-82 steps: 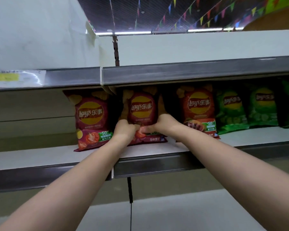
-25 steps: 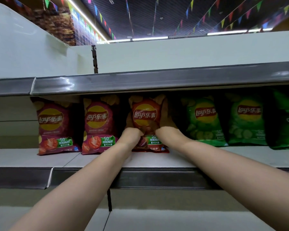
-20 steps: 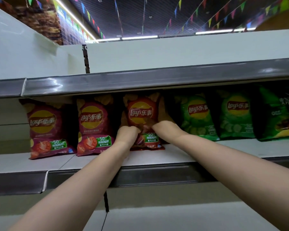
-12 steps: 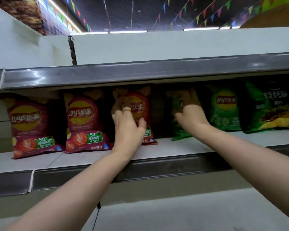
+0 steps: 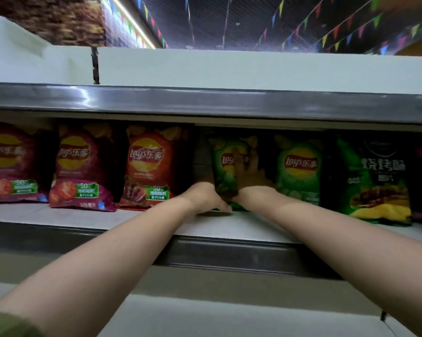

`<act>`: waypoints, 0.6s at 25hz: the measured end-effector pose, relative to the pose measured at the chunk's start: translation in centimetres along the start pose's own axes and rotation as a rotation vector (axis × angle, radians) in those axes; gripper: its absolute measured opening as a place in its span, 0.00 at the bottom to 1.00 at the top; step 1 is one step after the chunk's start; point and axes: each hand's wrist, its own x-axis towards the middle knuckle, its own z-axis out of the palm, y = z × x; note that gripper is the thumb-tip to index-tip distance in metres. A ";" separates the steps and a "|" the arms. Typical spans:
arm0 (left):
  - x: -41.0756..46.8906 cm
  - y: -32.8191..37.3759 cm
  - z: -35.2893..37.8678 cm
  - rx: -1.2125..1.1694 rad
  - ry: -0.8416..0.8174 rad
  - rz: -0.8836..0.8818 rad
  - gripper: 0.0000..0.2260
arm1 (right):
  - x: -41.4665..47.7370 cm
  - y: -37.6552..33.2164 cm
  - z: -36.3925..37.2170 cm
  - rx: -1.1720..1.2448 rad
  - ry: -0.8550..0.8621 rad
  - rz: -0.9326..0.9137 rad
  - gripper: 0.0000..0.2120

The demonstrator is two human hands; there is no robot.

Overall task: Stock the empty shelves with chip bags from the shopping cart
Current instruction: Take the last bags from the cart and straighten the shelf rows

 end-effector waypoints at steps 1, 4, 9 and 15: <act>0.4 0.1 0.3 -0.001 0.016 -0.007 0.30 | 0.1 -0.3 0.2 -0.007 0.010 -0.006 0.48; 1.4 0.7 1.0 0.046 0.142 0.027 0.44 | -0.2 0.3 0.0 0.074 0.029 -0.084 0.47; 1.4 1.0 0.8 0.035 0.142 0.005 0.40 | -0.5 2.4 0.7 0.143 0.010 -0.245 0.48; 2.7 0.8 1.8 0.159 0.089 -0.006 0.52 | 1.0 2.1 0.8 0.054 -0.091 -0.179 0.47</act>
